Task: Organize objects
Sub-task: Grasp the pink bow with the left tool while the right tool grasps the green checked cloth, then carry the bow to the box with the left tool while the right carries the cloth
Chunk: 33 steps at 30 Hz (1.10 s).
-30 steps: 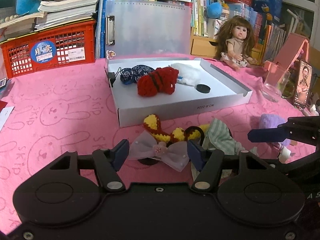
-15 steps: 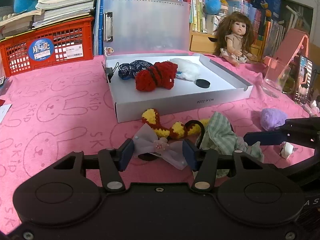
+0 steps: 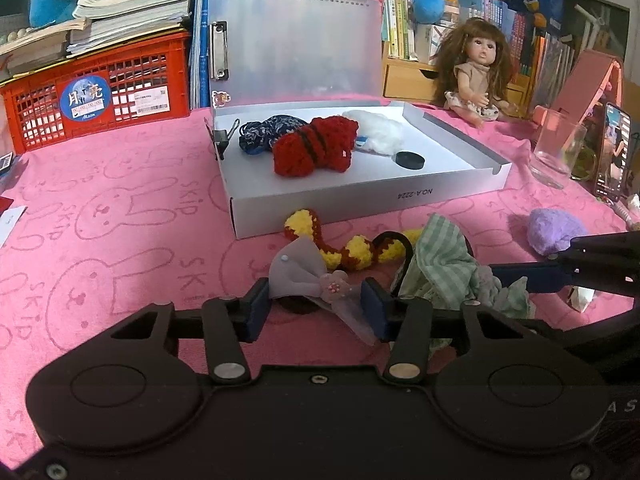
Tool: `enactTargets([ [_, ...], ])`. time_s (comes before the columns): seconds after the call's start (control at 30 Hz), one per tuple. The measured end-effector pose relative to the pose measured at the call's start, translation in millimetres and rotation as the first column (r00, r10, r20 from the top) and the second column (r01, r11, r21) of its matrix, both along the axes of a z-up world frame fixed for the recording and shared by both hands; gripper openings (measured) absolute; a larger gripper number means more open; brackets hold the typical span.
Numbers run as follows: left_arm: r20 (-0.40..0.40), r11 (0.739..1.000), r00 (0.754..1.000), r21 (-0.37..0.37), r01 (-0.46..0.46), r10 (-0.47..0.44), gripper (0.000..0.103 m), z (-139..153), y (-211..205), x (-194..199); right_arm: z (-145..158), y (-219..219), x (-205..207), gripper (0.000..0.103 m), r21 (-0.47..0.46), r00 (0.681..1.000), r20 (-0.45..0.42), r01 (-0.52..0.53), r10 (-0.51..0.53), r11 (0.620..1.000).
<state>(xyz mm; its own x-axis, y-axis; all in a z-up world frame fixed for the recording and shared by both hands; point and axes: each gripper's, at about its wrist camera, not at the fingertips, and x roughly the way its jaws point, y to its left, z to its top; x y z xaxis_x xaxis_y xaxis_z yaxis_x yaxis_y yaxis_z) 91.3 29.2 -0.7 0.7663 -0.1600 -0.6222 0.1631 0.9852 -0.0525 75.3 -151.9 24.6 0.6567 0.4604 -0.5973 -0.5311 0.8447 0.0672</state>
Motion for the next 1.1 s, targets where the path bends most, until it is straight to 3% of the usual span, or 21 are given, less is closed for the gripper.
enactTargets([
  [0.13, 0.011, 1.0, 1.0, 0.0, -0.007, 0.007, 0.044, 2, 0, -2, 1, -2, 0, 0.045, 0.023, 1.0, -0.003, 0.014, -0.014, 1.0],
  [0.37, 0.054, 0.999, 0.999, -0.04, 0.005, -0.002, 0.037, 11, 2, -8, 8, -3, -7, 0.039, 0.027, 0.999, 0.045, 0.03, -0.031, 0.999],
  [0.43, 0.064, 0.999, 0.998, -0.042, 0.013, -0.01, 0.028, 13, 2, -10, 9, -4, -8, 0.038, 0.028, 0.997, 0.059, 0.041, -0.043, 0.999],
  [0.47, 0.065, 0.999, 0.998, -0.045, 0.021, -0.018, 0.017, 14, 1, -10, 10, -5, -8, 0.038, 0.032, 0.997, 0.062, 0.047, -0.049, 0.998],
  [1.1, 0.1, 0.997, 0.995, -0.062, 0.037, -0.031, 0.016, 27, 1, -15, 23, -33, -3, 0.037, 0.099, 0.981, 0.085, 0.164, -0.172, 0.982],
])
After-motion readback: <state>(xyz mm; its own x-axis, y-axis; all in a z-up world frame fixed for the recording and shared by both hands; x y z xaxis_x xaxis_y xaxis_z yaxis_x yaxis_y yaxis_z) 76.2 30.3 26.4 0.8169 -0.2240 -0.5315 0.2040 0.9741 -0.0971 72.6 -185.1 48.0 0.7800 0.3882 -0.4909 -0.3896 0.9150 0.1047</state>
